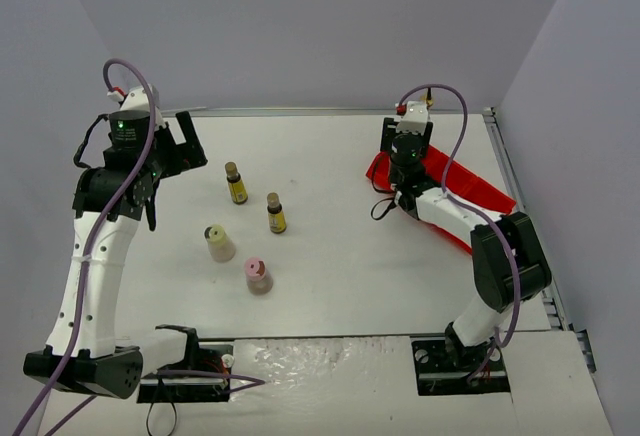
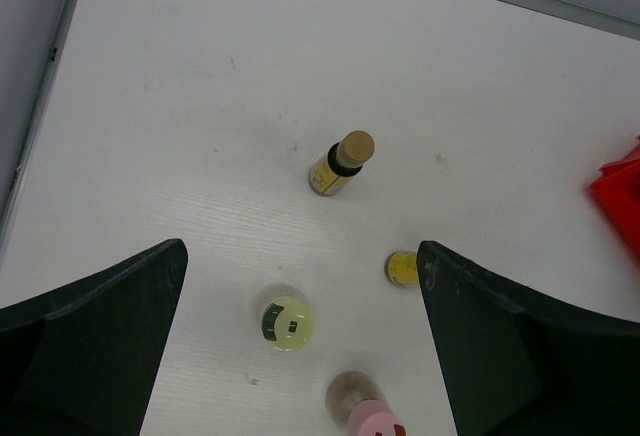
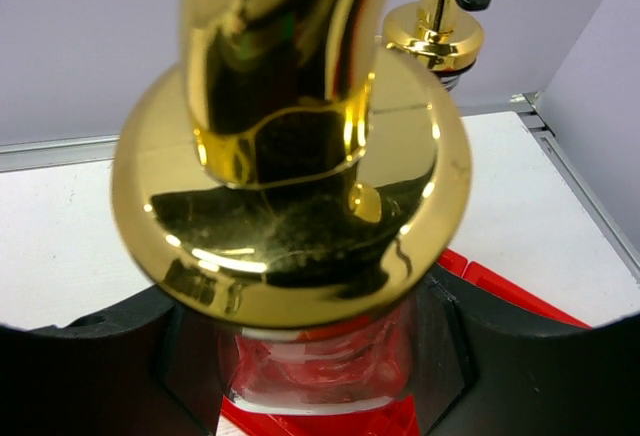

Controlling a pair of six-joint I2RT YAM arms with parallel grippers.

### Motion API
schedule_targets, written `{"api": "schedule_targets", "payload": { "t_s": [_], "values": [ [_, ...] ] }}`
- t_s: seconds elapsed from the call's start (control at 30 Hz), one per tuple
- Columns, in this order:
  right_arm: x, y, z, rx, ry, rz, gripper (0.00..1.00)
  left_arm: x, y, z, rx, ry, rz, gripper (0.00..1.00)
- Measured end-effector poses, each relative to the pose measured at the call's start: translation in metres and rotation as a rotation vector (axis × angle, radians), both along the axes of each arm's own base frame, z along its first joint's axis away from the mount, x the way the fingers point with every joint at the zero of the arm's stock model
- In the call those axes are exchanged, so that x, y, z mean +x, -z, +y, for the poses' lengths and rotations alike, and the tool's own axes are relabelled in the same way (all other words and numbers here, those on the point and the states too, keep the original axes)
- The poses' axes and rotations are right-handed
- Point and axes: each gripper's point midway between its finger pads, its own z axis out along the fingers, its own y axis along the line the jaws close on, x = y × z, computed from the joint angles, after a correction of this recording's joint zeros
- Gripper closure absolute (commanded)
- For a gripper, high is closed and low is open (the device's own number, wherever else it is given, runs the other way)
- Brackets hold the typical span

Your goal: Organize the condiment bottles

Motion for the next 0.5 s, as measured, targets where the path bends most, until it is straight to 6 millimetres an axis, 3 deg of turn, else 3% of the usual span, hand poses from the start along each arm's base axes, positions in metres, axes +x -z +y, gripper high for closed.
{"api": "schedule_targets", "payload": {
  "t_s": [0.3, 0.5],
  "values": [
    [0.003, 0.007, -0.008, 0.048, 0.019, 0.003, 1.0, 0.001, 0.002, 0.0, 0.001, 0.0, 0.006, 0.03],
    [0.008, 0.032, -0.003, 0.068, 0.003, 0.052, 1.0, 0.001, 0.002, 0.0, 0.001, 0.0, 0.006, 0.03]
  ]
}}
